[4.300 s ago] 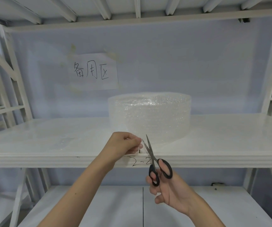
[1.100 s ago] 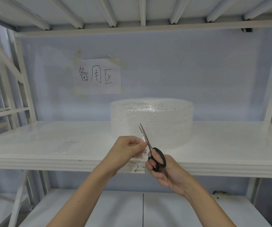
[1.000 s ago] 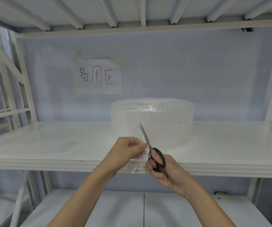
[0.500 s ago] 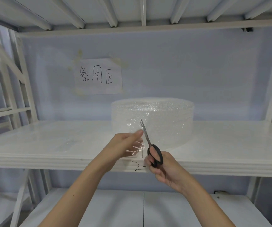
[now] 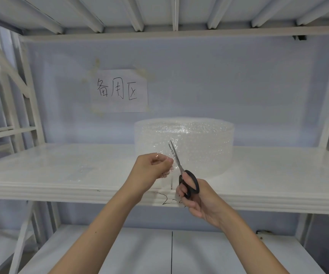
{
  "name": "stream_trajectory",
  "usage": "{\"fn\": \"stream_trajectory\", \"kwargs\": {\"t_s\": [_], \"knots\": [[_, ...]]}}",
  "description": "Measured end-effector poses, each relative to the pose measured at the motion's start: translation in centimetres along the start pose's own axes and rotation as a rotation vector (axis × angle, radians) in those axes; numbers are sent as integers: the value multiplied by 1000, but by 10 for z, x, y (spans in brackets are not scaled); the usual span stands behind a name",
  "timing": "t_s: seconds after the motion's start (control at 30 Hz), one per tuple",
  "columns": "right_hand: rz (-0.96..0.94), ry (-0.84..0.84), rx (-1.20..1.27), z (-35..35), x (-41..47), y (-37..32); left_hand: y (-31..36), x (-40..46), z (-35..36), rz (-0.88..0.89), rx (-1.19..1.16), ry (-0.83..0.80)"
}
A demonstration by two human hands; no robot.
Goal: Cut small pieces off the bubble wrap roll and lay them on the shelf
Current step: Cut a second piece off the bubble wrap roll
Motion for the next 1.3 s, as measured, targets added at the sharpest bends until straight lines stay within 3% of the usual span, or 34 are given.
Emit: {"fn": "stream_trajectory", "kwargs": {"t_s": [1.03, 1.2, 1.3], "knots": [[-10, 83, -135, -6, 17, -19, -14, -13, 6, -3, 181, -162], [-102, 95, -288, 5, 11, -34, -16, -15, -13, -6, 7, 55], [-201, 146, -254, 6, 4, -40, -14, -11, -31, -30, -89, 156]]}}
Point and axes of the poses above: each hand's wrist, its own x-axis towards the middle knuckle, its own z-axis out of the palm, y = z × x, the point moved 6 cm from there along x, towards the middle knuckle, and after that the axes turned 2 degrees about -z, right-handed, at the moved point
